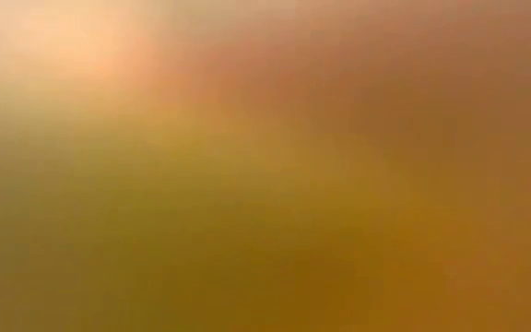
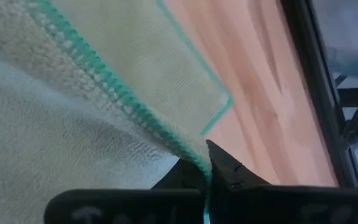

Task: Fold microfiber towels
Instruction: Fold the green microfiber cloth

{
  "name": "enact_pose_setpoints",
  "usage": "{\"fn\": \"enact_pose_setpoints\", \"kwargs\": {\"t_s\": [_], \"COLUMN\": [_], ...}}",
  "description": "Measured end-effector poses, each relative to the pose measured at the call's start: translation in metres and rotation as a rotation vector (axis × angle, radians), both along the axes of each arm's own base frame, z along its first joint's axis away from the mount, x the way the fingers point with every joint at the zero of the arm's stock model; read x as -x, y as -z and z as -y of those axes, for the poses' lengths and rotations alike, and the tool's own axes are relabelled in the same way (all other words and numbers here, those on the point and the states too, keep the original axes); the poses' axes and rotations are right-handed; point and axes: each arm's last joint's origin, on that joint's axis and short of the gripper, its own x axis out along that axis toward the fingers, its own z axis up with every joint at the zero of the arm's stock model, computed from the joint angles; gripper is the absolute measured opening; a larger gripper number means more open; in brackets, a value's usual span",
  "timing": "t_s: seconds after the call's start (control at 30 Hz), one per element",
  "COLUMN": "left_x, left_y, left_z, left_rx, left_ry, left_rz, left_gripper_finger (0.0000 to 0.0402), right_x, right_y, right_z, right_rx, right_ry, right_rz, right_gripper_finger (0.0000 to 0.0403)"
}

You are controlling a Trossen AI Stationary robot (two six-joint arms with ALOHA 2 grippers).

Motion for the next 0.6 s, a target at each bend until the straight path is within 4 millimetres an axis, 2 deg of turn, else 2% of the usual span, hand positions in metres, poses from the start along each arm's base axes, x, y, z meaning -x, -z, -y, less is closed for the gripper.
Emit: {"fn": "enact_pose_setpoints", "kwargs": {"t_s": [0.23, 0.6], "left_x": [0.001, 0.002], "left_y": [0.000, 0.000], "left_z": [-0.015, -0.035], "left_rx": [-0.008, -0.006], "left_ry": [-0.046, -0.103], "left_rz": [-0.001, 0.010], "left_gripper_finger": [0.0000, 0.0001], "right_x": [0.000, 0.001], "right_y": [-0.001, -0.002], "right_z": [0.012, 0.021], "right_rx": [0.017, 0.026], "right_ry": [-0.003, -0.014], "right_rz": [0.020, 0.009], "right_gripper_finger": [0.0015, 0.0057]}}
